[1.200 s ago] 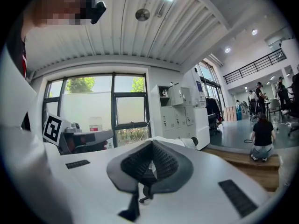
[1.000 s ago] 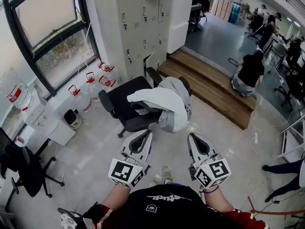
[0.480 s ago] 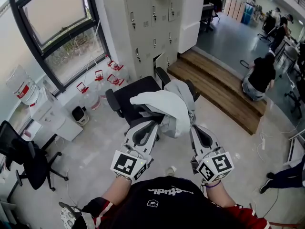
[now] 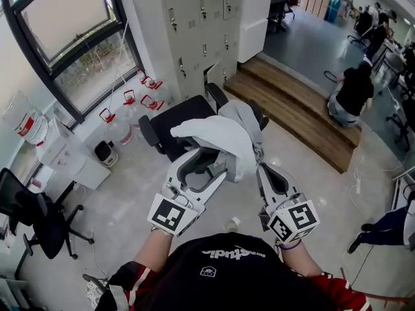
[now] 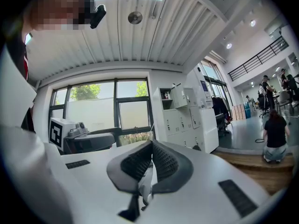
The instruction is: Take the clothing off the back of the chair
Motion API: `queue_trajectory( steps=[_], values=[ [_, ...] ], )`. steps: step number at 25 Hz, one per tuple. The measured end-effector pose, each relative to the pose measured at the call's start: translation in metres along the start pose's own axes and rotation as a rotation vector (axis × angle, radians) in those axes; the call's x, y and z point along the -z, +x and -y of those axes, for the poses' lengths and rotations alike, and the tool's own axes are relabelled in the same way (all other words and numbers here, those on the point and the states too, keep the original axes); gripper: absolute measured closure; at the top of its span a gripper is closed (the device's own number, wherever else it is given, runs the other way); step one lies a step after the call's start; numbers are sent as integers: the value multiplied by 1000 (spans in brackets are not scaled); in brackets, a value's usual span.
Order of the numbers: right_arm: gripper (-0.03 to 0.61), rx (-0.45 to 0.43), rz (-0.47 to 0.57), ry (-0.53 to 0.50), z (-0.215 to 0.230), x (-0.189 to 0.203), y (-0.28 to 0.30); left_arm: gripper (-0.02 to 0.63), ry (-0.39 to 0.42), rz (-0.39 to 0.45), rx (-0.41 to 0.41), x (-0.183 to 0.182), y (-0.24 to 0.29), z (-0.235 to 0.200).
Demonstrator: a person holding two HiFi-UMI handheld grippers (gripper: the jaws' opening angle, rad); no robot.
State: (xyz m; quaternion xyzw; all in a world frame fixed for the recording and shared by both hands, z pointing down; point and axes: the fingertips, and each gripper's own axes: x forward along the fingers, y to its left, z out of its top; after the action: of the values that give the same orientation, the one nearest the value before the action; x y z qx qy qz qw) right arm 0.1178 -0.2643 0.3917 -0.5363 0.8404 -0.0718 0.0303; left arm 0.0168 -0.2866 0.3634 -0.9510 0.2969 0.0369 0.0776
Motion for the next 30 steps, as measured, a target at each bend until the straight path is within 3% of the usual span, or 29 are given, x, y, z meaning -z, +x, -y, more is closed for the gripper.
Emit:
queue_trajectory(
  steps=[5,9,17,20,30],
  values=[
    [577,9,-2,9,5,0,-1,307,57,-15,25,6,6,-3],
    [577,9,1,15,11,1,-1,307,140,-123,69,23,13,-5],
    [577,5,0,18,17,2,0,304,430,-316,270,60,34,-12],
    [577,11,3,25,22,4,-2,304,516,-396,311,83,41,-17],
    [577,47,6,39,48,5,5,304,602,-536,427,132,78,-22]
  ],
)
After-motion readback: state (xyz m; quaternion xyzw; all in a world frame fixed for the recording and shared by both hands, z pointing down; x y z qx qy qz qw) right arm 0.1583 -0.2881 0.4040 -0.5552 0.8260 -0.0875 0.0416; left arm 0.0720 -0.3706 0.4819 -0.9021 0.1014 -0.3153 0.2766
